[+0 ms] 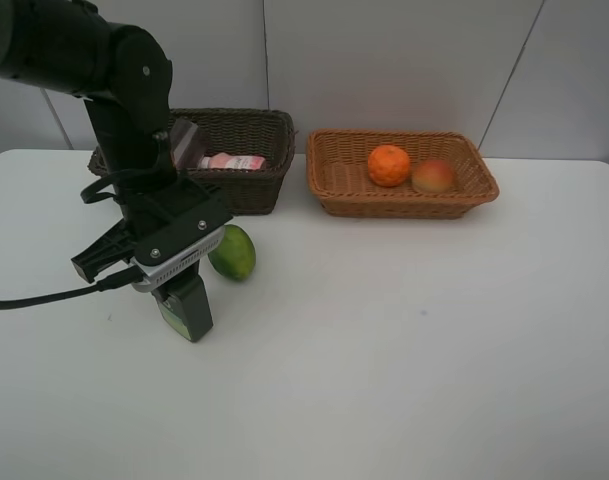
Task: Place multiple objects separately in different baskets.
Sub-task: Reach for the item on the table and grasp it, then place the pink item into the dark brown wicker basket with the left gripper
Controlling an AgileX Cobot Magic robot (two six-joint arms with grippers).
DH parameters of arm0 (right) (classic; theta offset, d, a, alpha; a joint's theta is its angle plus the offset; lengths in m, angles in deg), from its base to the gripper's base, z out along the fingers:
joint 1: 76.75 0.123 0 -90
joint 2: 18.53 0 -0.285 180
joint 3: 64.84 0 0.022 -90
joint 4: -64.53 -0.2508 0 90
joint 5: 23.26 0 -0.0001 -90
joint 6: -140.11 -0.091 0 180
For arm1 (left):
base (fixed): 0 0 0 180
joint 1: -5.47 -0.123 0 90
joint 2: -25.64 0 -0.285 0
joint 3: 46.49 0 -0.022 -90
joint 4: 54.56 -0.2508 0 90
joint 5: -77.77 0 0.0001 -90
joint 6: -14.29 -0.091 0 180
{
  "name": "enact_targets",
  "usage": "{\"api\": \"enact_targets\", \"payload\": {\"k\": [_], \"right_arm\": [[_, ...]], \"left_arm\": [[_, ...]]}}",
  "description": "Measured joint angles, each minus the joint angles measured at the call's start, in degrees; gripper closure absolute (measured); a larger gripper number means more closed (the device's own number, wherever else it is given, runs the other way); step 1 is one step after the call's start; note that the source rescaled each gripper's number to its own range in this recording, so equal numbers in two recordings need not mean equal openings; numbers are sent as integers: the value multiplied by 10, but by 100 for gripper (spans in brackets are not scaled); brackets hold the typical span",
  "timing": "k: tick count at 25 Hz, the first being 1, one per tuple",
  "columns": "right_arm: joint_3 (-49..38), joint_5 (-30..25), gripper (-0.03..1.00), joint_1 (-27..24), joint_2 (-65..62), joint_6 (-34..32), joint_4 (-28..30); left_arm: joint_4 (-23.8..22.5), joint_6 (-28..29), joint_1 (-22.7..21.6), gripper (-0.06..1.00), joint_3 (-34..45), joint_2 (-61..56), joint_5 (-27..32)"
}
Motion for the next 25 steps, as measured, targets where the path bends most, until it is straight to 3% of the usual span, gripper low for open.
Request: {"api": "enact_targets", "payload": {"k": [25], "right_arm": [[0, 0, 9, 0, 0, 0, 0]], "left_arm": [[-1, 12, 0, 94, 0, -5, 1]]}}
